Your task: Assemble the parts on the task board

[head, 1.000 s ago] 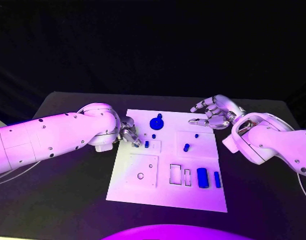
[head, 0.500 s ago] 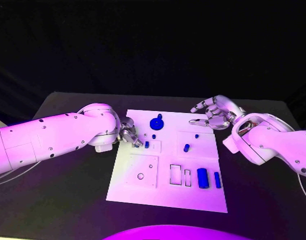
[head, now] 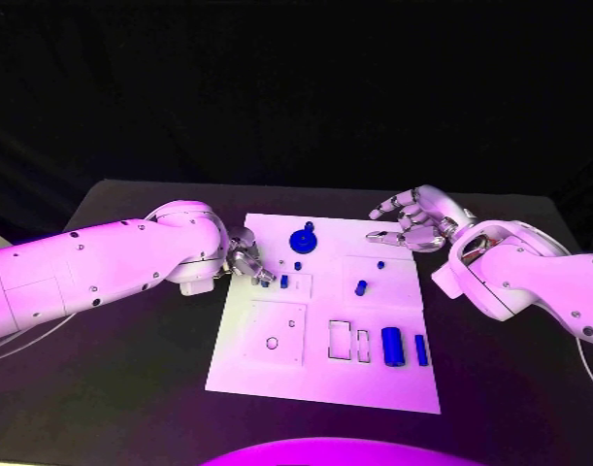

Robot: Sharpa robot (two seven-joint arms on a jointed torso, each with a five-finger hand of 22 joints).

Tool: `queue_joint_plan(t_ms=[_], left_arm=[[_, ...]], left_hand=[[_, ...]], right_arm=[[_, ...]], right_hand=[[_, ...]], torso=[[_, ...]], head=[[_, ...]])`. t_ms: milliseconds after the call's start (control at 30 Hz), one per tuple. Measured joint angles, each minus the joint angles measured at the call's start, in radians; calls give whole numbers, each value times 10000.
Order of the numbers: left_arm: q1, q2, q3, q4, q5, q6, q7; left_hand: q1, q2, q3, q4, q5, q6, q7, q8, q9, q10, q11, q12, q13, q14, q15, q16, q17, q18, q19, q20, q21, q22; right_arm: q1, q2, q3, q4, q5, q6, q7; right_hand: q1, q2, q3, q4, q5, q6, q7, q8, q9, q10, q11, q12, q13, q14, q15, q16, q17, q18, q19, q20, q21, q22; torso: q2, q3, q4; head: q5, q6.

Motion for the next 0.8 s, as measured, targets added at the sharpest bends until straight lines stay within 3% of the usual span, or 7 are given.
queue_joint_plan(t_ms=[133,200,433,533,633,733,800], left_arm=[[-3,-14,8,3,12,-50,-2],[-4,-22,11,7,22,-78,-2],[-7,-143,52,51,180,-314,25],[-7,-241,116,72,416,-536,104],[-2,-345,179,101,780,-850,239],[5,-448,243,151,1126,-1228,469],[9,-502,267,179,1295,-1486,683]], left_hand=[[138,105,-812,237,-928,-1,1,-52,0,-76,38,-55,-64,0,0,0,0,0,0,0,-39,0],[192,160,-1063,251,-1161,-2,1,-86,0,-76,38,-55,-84,0,0,0,0,0,0,0,-39,0],[275,379,-1707,273,-1412,-83,81,-149,-20,-274,59,-275,-349,0,0,-56,0,0,-205,20,-194,-1],[424,534,-2209,273,-1412,-313,197,-273,-61,-641,136,-684,-898,0,2,-245,-1,0,-582,45,-489,-1],[685,795,-3021,283,-1617,-696,399,-601,-258,-1254,311,-1340,-1827,-1,158,-447,-1,51,-827,167,-709,-175],[989,1099,-3579,275,-1662,-1038,561,-746,-383,-2039,477,-2087,-2917,3,303,-832,-1,227,-1425,276,-1179,-840],[1368,1255,-3718,272,-1657,-1529,788,-959,-556,-3107,704,-3010,-4102,-170,562,-1523,-175,575,-2428,443,-2008,-1939]], right_arm=[[-5,0,0,-2,0,0,2],[-8,-1,0,-2,0,0,2],[-24,-12,0,-4,0,0,6],[-27,-15,0,-9,0,-6,9],[-31,-23,0,-16,0,-16,12],[-31,-31,0,-20,0,-24,16],[-31,-35,0,-22,0,-32,21]], right_hand=[[0,0,0,0,0,0,0,0,0,-36,36,-42,1,0,0,0,0,0,0,0,-65,0],[0,0,-2,2,0,0,0,0,0,-39,33,-42,1,0,0,0,5,0,0,0,-69,-1],[0,0,-28,28,0,0,0,0,0,-72,-1,-81,1,0,0,-40,8,0,0,0,-69,-1],[0,0,-28,28,0,0,0,0,0,-72,0,-81,1,0,0,-40,8,0,0,0,-118,-2],[0,0,-28,28,0,0,0,0,0,-72,-1,-81,1,0,0,-40,7,0,0,0,-117,-2],[0,0,-28,28,0,0,0,0,0,-72,0,-81,0,0,0,-40,7,0,0,0,-117,-3],[0,0,-28,28,0,0,0,0,0,-72,-1,-81,0,0,0,-40,6,0,0,0,-195,-3]], torso=[[-5,1,4],[-6,1,4],[-11,0,7],[-11,0,9],[-13,0,10],[-15,7,10],[-14,7,9]], head=[[-22,10],[-24,13],[-25,29],[-21,40],[-29,46],[-30,69],[-31,91]])
